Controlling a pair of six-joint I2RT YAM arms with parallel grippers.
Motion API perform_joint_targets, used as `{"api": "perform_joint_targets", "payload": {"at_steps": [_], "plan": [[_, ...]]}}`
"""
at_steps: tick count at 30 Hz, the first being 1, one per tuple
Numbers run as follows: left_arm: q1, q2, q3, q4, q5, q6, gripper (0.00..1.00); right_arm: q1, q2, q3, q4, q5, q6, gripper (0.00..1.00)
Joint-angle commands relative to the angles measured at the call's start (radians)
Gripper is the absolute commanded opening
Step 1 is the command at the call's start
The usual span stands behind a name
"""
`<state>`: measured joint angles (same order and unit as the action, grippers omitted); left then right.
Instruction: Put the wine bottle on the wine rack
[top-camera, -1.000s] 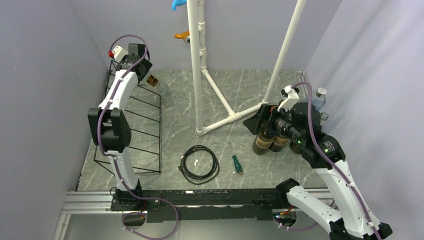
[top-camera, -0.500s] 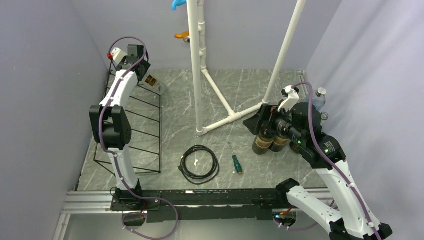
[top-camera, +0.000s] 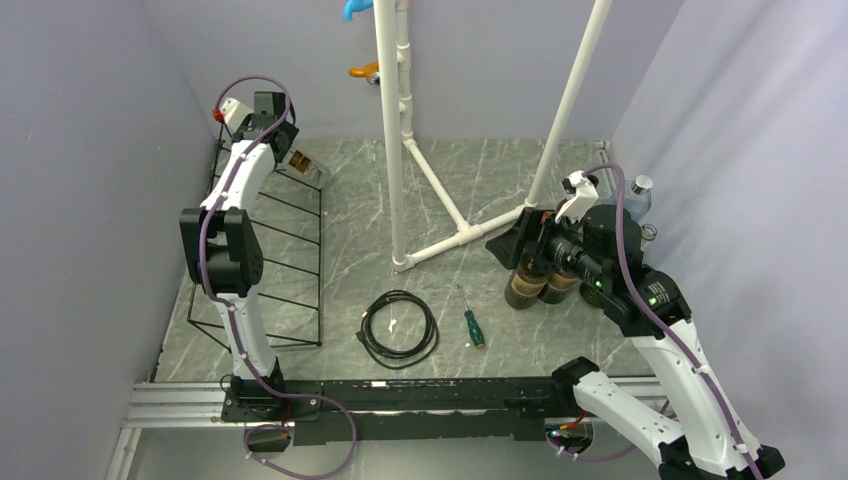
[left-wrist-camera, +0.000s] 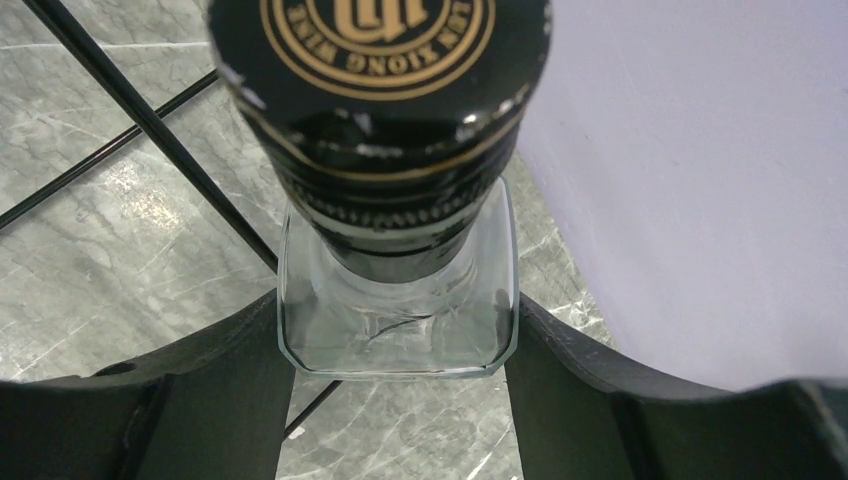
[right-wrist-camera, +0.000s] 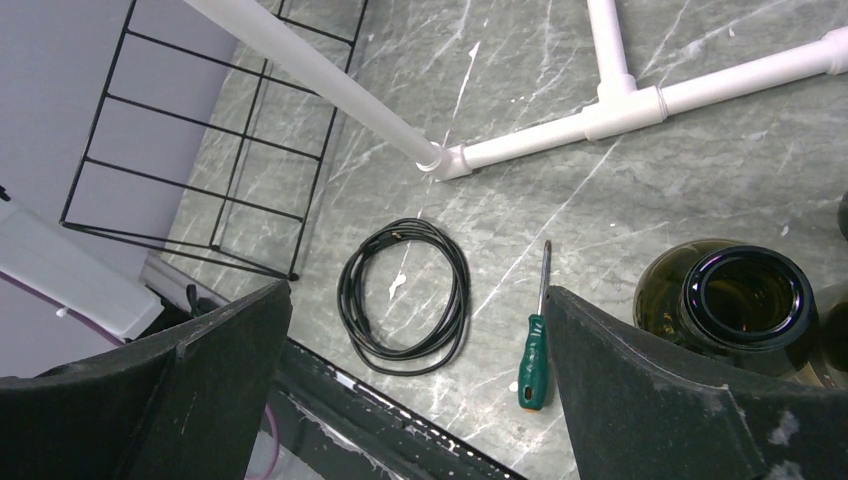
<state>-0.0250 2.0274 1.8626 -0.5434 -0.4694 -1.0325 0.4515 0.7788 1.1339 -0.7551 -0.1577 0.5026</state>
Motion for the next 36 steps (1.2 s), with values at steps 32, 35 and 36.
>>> {"api": "perform_joint_targets", "payload": {"at_steps": [32,35,36], "plan": [[0.076,-0.02,0.057,-0.011,0.127,0.013,1.0,0.001,-0.006,0.055,0.034,-0.009,0.016,1.0],[0.078,-0.047,0.043,-0.022,0.139,0.022,1.0,0.001,-0.009,0.053,0.036,-0.009,0.016,1.0],[0.079,-0.055,0.041,-0.03,0.143,0.024,1.0,0.001,-0.01,0.053,0.034,-0.009,0.015,1.0]]}}
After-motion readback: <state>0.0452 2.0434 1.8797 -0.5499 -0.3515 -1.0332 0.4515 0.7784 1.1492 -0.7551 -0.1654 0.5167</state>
